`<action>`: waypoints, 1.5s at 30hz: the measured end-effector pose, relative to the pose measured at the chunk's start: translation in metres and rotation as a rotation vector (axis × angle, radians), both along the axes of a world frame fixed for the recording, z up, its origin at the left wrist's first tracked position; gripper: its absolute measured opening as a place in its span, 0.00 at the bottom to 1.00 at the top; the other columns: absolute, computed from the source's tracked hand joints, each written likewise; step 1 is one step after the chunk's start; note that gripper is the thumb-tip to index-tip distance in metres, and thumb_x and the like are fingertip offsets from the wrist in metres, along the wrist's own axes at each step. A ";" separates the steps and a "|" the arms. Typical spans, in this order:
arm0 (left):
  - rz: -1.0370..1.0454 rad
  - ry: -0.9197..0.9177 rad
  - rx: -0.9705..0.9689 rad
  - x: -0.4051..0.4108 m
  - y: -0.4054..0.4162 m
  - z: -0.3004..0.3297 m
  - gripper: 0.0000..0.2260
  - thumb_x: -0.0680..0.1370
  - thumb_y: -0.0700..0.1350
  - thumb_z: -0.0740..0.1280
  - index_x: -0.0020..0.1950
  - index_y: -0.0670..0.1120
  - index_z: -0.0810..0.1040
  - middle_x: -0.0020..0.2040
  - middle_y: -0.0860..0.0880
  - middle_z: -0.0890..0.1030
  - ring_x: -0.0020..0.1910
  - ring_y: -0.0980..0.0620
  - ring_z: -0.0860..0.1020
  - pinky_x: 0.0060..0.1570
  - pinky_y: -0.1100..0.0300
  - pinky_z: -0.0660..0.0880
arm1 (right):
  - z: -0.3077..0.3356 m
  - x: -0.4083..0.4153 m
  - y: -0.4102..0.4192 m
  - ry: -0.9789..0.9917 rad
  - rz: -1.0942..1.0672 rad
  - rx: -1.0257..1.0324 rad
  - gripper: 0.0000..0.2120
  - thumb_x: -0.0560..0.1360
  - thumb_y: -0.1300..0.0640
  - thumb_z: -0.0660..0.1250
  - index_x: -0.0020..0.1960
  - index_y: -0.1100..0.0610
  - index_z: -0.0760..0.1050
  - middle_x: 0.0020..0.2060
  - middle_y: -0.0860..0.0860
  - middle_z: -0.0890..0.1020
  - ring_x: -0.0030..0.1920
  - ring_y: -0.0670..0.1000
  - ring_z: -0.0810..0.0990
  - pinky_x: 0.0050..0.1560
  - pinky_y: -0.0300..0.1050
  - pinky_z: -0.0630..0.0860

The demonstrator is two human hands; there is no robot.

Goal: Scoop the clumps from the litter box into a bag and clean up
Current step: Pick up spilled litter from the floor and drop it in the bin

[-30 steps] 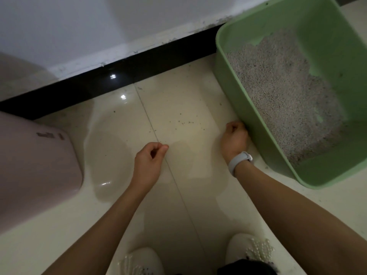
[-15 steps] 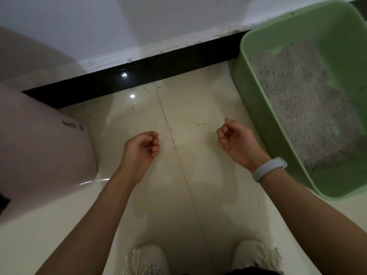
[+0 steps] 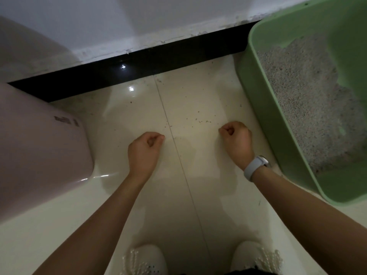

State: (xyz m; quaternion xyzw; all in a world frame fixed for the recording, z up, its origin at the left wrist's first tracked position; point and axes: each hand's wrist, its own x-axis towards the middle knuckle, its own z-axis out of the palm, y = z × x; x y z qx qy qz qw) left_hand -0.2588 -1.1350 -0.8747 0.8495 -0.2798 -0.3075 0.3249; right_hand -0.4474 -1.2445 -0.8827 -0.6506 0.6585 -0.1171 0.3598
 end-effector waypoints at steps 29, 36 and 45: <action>-0.521 -0.307 0.052 -0.026 0.009 -0.006 0.06 0.73 0.52 0.70 0.43 0.50 0.82 0.43 0.54 0.83 0.42 0.53 0.80 0.38 0.64 0.63 | 0.008 0.005 -0.003 -0.057 -0.032 0.064 0.08 0.77 0.61 0.61 0.47 0.65 0.75 0.41 0.56 0.76 0.42 0.51 0.72 0.42 0.40 0.68; -0.194 0.168 0.056 -0.020 -0.005 0.006 0.03 0.74 0.45 0.69 0.42 0.47 0.79 0.34 0.55 0.75 0.32 0.64 0.72 0.36 0.65 0.65 | 0.041 0.013 -0.021 -0.662 -0.323 0.587 0.11 0.77 0.64 0.61 0.35 0.59 0.70 0.30 0.53 0.71 0.30 0.48 0.68 0.29 0.37 0.67; 0.159 0.760 -0.152 0.017 -0.059 0.055 0.04 0.77 0.36 0.64 0.44 0.38 0.78 0.37 0.47 0.77 0.34 0.56 0.73 0.35 0.71 0.75 | 0.069 0.049 -0.060 -0.647 -0.097 0.698 0.11 0.74 0.73 0.57 0.38 0.62 0.73 0.26 0.52 0.77 0.30 0.49 0.73 0.32 0.36 0.71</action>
